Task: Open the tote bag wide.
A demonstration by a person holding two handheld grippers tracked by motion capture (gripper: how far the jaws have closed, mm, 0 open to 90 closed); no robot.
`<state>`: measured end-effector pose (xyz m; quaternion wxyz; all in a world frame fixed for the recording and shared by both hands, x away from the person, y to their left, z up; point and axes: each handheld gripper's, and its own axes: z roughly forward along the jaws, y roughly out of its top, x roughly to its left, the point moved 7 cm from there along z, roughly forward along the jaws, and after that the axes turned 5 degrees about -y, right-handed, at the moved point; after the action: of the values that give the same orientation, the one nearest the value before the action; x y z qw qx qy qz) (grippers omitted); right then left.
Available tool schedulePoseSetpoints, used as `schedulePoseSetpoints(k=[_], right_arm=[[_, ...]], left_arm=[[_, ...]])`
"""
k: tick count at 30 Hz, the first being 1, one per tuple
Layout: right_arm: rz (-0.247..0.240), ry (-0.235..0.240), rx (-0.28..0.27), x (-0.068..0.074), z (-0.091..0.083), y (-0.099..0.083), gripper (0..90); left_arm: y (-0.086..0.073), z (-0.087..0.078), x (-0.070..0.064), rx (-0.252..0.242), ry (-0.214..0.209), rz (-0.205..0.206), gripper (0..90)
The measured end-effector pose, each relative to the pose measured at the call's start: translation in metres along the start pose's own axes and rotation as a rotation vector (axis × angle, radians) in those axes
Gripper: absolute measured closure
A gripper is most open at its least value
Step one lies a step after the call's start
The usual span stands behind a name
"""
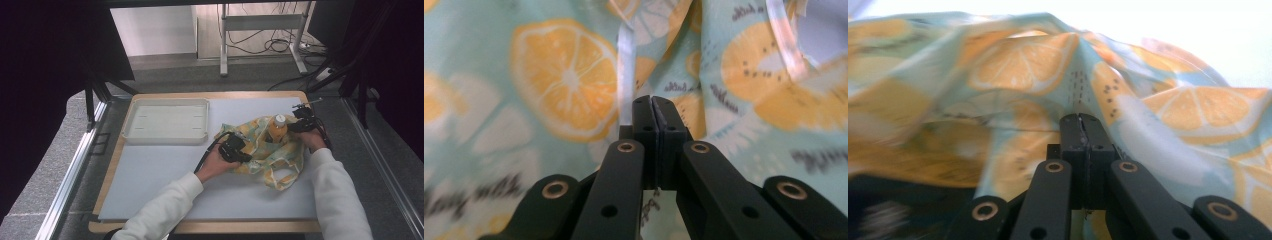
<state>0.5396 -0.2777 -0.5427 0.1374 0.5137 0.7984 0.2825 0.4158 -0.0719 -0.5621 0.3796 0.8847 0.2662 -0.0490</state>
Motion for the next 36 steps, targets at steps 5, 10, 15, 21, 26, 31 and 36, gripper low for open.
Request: schedulePoseSetpoints(k=[5, 10, 15, 21, 26, 31, 36], right_arm=[[0.023, -0.018, 0.017, -0.006, 0.006, -0.007, 89.0], [0.007, -0.017, -0.050, -0.002, -0.014, 0.001, 89.1], [-0.040, -0.007, -0.134, 0.009, -0.044, 0.008, 89.1], [-0.073, -0.007, -0.204, 0.017, -0.074, 0.006, 89.1], [-0.093, -0.013, -0.222, 0.021, -0.090, -0.003, 89.0], [-0.125, -0.012, -0.241, 0.026, -0.103, -0.010, 87.5], [-0.118, 0.017, -0.254, 0.028, -0.113, -0.017, 83.1]], left_arm=[[-0.001, 0.000, 0.000, 0.000, -0.001, 0.000, 90.0], [0.003, -0.005, -0.002, -0.024, 0.000, 0.002, 90.0], [0.008, -0.015, -0.005, -0.059, 0.002, 0.003, 89.9], [0.010, -0.034, -0.008, -0.103, 0.015, 0.008, 89.1], [0.007, -0.053, -0.008, -0.139, 0.032, 0.007, 86.3], [-0.003, -0.070, -0.011, -0.170, 0.055, 0.010, 77.4], [-0.017, -0.082, -0.011, -0.188, 0.074, -0.001, 64.0]])
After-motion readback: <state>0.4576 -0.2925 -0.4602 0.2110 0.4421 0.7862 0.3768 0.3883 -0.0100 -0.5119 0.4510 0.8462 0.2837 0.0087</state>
